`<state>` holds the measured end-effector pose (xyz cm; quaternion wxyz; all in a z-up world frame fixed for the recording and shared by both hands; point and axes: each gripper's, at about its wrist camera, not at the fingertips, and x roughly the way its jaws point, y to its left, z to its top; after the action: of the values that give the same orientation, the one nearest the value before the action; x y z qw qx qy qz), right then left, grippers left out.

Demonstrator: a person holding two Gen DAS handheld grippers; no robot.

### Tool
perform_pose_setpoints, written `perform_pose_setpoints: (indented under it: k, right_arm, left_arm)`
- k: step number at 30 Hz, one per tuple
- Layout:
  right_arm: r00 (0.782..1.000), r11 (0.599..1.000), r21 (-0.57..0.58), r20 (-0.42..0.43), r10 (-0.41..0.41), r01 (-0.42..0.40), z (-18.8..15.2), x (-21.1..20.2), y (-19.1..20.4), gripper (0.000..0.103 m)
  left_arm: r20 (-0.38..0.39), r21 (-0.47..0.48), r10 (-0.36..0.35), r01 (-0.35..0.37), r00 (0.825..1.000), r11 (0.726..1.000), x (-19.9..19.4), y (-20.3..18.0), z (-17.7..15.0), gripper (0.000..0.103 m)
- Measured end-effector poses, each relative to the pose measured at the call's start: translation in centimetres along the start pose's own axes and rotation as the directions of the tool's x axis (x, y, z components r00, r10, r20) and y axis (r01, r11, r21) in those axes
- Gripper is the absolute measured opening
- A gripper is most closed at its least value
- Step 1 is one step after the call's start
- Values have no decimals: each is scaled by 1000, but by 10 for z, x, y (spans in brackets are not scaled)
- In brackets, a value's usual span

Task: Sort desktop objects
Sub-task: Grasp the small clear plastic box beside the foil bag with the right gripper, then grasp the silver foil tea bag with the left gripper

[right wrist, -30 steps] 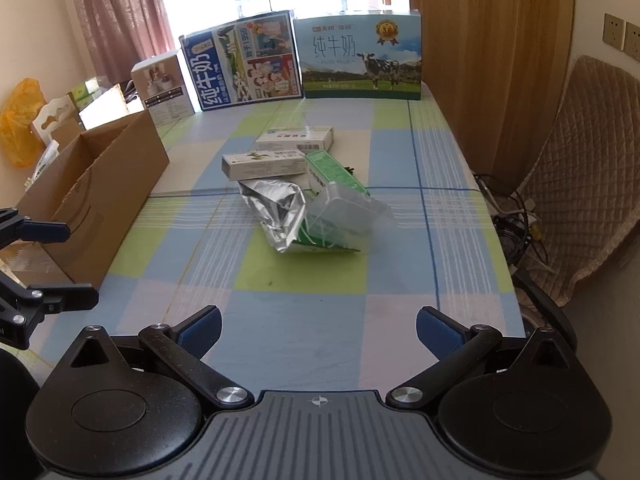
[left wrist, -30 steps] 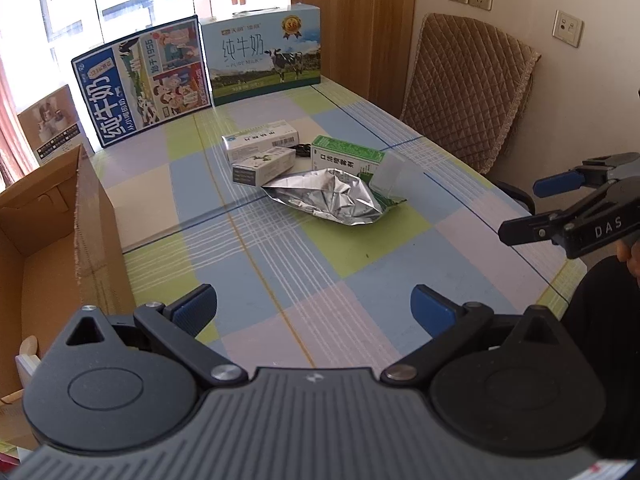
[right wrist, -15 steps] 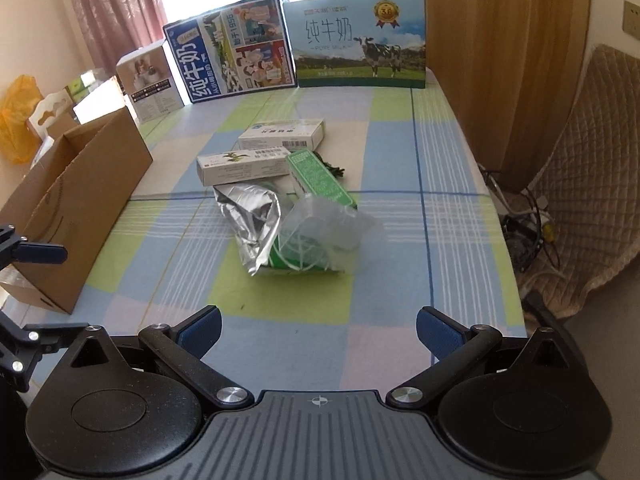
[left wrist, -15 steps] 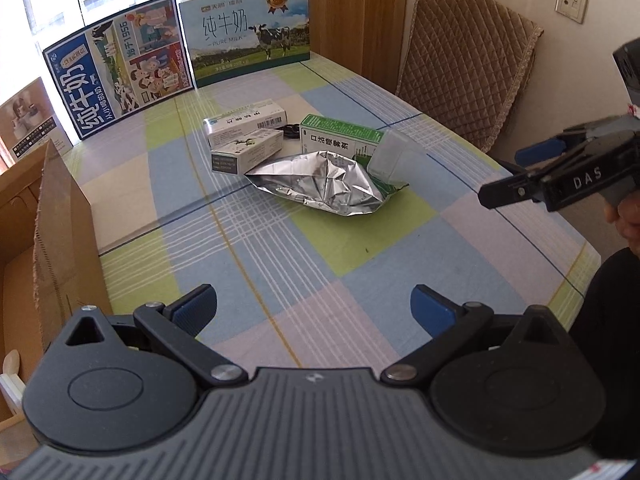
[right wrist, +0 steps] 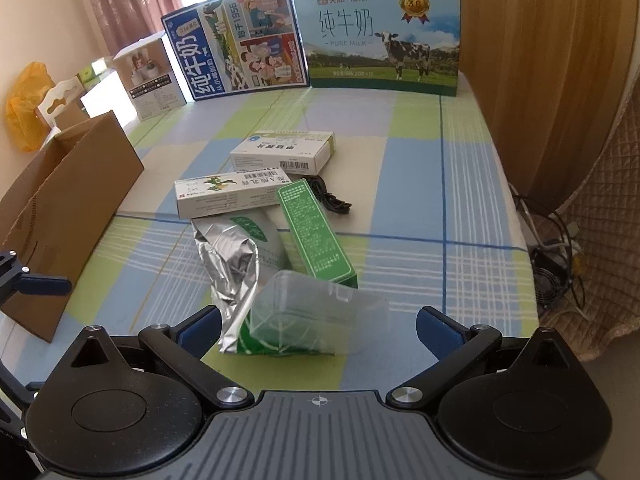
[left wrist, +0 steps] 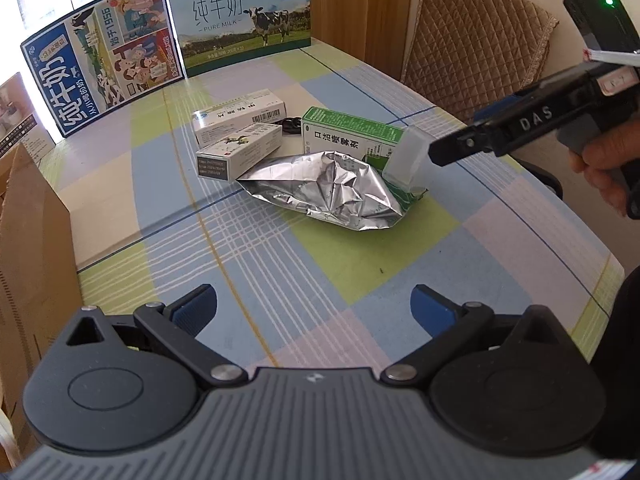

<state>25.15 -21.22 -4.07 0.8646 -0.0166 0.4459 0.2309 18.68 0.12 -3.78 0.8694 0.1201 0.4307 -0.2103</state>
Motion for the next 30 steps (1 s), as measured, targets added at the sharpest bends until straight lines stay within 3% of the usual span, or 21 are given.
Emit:
perform_pose_setpoints:
  k: [6,14,18,25,30]
  right_arm:
    - [995,998,13,-81,64,-63,11,27,-14,101]
    - [981,986,116,-135,137,-122,12,48,-33,100]
    - [980,982,131,-130,151,-134,11,50,-35,89]
    - [994,998,47,-95,54,-50,10,44,-29,88]
    - [992,983,-156,-58,-110,100,0,50,-11,88]
  left_arm:
    - [-19,3,-9,9,1000,1000,16,6,8,101]
    - [-25,0,-11,11,1000,1000,33,11,15,101]
    - [-32,-8,-17,17,999,1000,39,14,16,101]
    - [-35,-19,-18,17,999,1000,42,18,13,101]
    - [-39,-23,-17,16,999,1000,42,20,10,101]
